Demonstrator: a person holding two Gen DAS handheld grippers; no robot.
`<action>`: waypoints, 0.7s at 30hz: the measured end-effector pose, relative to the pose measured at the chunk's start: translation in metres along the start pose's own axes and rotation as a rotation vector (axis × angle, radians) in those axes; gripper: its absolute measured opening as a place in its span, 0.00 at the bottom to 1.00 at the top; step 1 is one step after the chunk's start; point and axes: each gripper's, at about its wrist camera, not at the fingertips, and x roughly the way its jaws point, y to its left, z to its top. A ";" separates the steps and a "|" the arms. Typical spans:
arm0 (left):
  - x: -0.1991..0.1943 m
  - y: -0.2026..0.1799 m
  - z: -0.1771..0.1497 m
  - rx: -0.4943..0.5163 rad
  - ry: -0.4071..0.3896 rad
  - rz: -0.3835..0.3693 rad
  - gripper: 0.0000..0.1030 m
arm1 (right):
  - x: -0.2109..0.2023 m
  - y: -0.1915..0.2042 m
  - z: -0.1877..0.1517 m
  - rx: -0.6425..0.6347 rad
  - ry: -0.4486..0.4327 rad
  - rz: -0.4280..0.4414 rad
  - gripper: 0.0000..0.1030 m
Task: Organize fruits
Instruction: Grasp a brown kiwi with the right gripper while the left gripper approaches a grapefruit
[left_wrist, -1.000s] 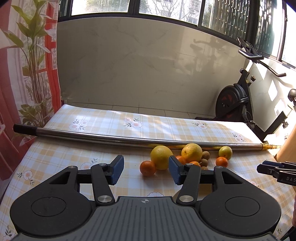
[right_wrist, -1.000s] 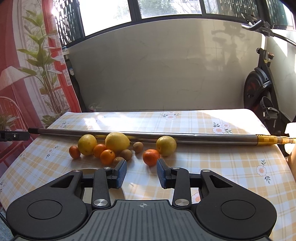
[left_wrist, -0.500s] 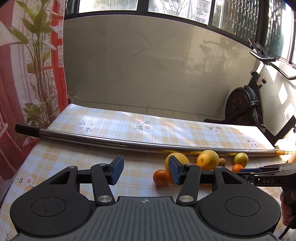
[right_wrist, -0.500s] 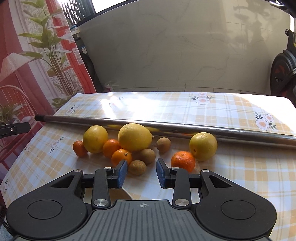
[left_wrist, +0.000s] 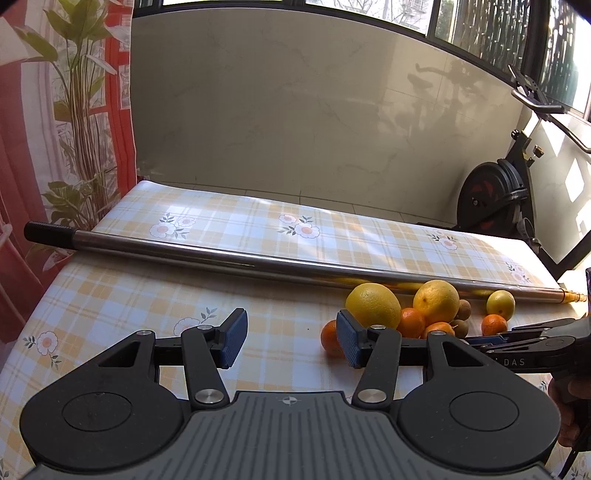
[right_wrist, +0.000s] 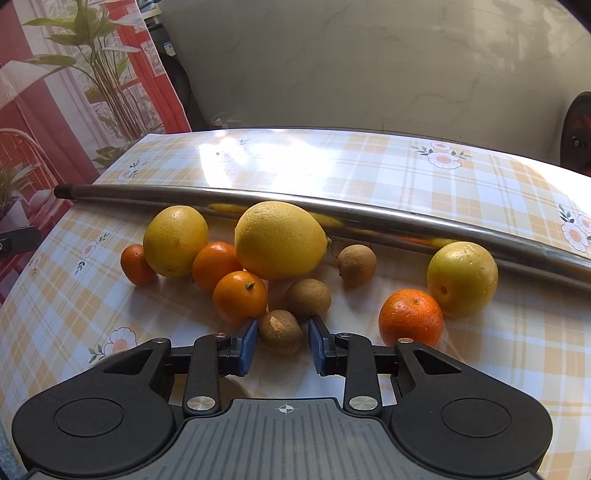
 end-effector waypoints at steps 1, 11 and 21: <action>0.001 0.000 0.000 0.002 0.001 -0.002 0.54 | 0.000 0.000 -0.001 -0.003 0.001 0.005 0.23; 0.006 -0.004 -0.003 0.023 0.017 -0.013 0.54 | -0.012 -0.006 -0.012 0.041 -0.039 0.021 0.22; 0.013 -0.008 -0.003 0.030 0.041 -0.026 0.54 | -0.053 -0.006 -0.032 0.105 -0.176 0.025 0.22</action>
